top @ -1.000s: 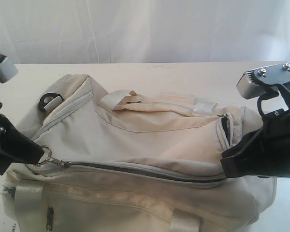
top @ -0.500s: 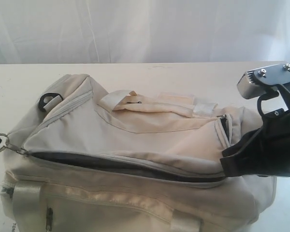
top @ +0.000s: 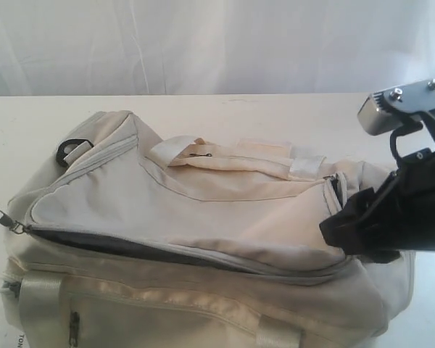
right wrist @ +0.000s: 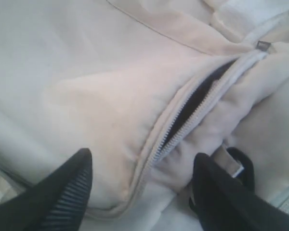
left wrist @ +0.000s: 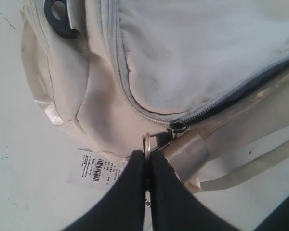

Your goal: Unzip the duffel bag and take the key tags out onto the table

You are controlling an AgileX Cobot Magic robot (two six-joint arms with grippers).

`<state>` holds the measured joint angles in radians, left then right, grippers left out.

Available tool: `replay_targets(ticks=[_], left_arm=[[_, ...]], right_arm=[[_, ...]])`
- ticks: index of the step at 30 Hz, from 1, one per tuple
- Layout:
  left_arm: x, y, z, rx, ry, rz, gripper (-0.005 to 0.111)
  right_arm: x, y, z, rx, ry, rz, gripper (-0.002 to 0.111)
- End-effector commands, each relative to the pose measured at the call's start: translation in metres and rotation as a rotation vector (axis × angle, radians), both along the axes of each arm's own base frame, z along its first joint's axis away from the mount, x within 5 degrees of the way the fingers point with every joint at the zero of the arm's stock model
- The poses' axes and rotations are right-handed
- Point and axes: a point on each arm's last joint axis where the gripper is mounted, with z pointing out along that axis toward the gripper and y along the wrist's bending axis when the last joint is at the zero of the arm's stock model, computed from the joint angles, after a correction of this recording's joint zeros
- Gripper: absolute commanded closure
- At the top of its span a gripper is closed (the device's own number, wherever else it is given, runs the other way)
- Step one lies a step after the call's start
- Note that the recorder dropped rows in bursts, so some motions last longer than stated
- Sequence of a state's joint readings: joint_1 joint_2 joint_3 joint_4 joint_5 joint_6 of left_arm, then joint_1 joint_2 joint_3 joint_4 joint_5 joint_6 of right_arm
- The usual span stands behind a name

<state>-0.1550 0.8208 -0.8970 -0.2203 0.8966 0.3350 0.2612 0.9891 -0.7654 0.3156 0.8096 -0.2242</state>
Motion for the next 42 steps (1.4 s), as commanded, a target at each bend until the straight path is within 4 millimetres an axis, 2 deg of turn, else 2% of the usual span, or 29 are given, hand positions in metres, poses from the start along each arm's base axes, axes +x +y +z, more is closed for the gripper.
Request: replay_targets(ticks=[1, 8, 13, 16, 22, 28, 33, 37, 42], left_arm=[[-0.003, -0.003, -0.003, -0.028, -0.005, -0.042, 0.107], [0.001, -0.004, -0.012, -0.042, -0.031, -0.028, 0.107], [0.003, -0.005, -0.016, -0.068, -0.039, -0.018, 0.107], [0.002, -0.007, -0.015, -0.086, -0.043, -0.023, 0.107], [0.000, -0.010, -0.013, -0.106, -0.057, -0.061, 0.107], [0.000, -0.009, -0.013, -0.103, -0.053, -0.063, 0.107], [-0.001, -0.009, -0.013, -0.096, -0.060, -0.072, 0.107], [-0.004, -0.008, -0.011, -0.081, -0.087, -0.078, 0.107], [-0.006, -0.006, -0.008, -0.072, -0.117, -0.074, 0.107]], right_arm=[[-0.001, 0.001, 0.029, 0.006, -0.034, 0.029, 0.049], [-0.007, 0.010, 0.079, 0.118, -0.112, 0.095, 0.050], [-0.007, 0.032, 0.088, 0.273, -0.101, 0.235, 0.052], [0.000, 0.053, 0.080, 0.291, -0.050, 0.303, 0.052], [0.015, 0.111, 0.068, 0.241, -0.037, 0.473, 0.055], [0.028, 0.167, 0.068, -0.020, -0.148, 0.594, 0.058], [0.023, 0.209, 0.051, -0.217, -0.252, 0.713, 0.058], [0.018, 0.233, 0.033, -0.222, -0.254, 0.767, 0.058], [0.026, 0.244, 0.012, -0.285, -0.245, 0.786, 0.058]])
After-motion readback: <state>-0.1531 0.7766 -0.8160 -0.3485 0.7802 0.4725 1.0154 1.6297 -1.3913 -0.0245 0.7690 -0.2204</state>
